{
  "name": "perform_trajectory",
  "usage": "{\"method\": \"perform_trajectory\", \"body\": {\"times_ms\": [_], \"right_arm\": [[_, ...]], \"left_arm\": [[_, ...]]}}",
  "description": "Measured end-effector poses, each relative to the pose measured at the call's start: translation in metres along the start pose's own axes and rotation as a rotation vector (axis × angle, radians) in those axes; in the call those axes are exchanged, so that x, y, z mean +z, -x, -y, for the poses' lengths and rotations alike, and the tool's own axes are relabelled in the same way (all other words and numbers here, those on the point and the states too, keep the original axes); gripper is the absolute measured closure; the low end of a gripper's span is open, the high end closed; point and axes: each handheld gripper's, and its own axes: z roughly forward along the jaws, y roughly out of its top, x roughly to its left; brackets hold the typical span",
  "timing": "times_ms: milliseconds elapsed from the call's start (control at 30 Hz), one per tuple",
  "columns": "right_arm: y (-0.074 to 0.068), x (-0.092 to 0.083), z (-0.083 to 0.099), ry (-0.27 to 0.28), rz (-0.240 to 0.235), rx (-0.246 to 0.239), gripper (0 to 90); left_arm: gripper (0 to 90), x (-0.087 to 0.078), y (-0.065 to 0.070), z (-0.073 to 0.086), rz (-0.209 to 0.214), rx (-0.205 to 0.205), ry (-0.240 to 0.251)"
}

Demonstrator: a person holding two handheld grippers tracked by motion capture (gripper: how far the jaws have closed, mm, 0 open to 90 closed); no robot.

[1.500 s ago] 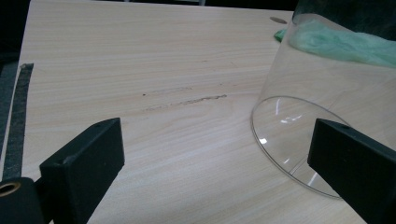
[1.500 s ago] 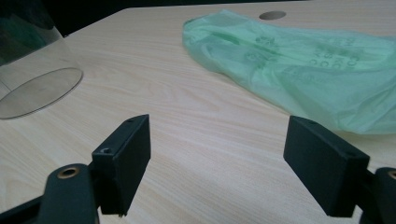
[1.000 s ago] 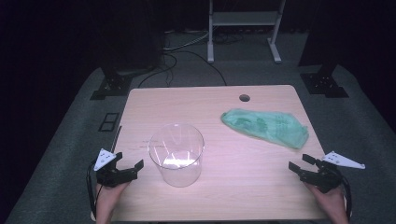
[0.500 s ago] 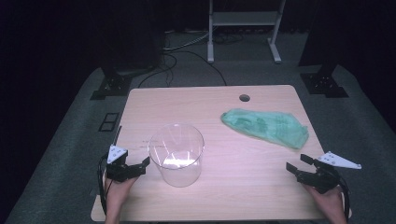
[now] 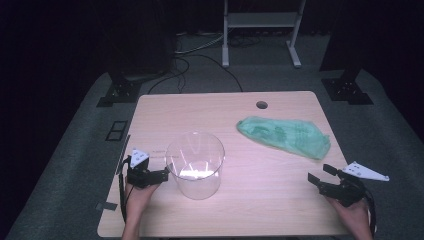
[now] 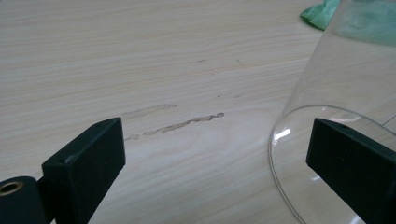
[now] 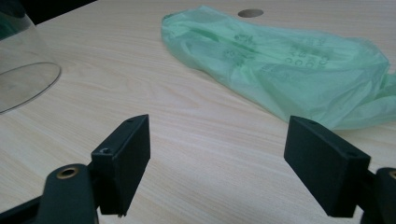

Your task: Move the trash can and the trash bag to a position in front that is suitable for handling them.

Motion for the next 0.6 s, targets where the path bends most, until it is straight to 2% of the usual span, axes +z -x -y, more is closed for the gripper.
{"method": "perform_trajectory", "body": {"times_ms": [200, 300, 367, 433, 467, 600], "right_arm": [[-0.001, -0.001, -0.002, 0.006, 0.011, -0.015, 22.0], [-0.001, -0.002, -0.003, 0.009, 0.01, -0.016, 22.0], [0.0, -0.001, -0.003, 0.009, 0.009, -0.015, 22.0], [0.0, -0.001, -0.003, 0.01, 0.01, -0.013, 22.0], [0.0, -0.001, -0.004, 0.012, 0.009, -0.013, 22.0], [0.0, -0.001, -0.004, 0.012, 0.007, -0.013, 22.1]], "left_arm": [[3.3, 0.012, 0.016, -0.008, 0.037, 0.044, -0.019], [3.4, 0.02, 0.028, -0.013, 0.074, 0.057, -0.03], [3.4, 0.027, 0.038, -0.017, 0.093, 0.082, -0.038], [3.3, 0.029, 0.041, -0.018, 0.099, 0.084, -0.036], [3.3, 0.034, 0.048, -0.021, 0.116, 0.095, -0.044], [3.3, 0.04, 0.058, -0.024, 0.143, 0.104, -0.047]]}}
